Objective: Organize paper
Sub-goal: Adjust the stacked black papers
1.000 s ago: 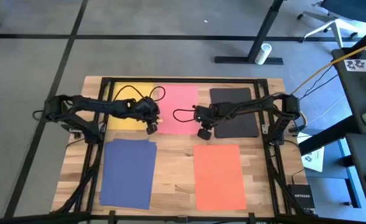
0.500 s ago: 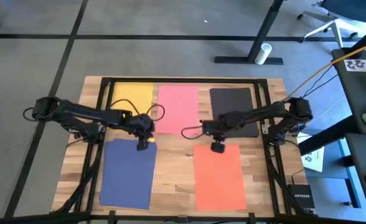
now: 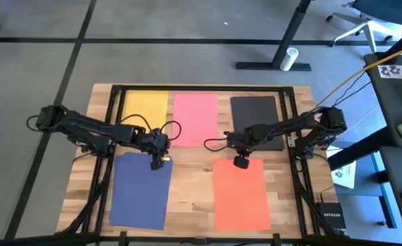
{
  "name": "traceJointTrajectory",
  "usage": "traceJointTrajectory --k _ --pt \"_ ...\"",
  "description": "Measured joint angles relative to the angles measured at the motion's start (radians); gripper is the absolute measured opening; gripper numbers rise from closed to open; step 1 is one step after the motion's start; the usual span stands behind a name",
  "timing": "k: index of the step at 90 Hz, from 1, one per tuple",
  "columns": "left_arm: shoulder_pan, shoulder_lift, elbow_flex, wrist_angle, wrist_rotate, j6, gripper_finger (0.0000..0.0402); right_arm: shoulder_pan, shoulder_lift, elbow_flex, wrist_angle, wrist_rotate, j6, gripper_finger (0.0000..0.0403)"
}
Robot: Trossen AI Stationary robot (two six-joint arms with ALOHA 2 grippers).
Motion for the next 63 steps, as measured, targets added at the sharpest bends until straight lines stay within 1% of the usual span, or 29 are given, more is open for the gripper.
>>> traceJointTrajectory --k 63 --pt "0.000 0.001 0.000 -0.008 -0.011 0.001 0.0000 -0.004 0.004 -0.002 0.044 0.045 0.049 0.0000"
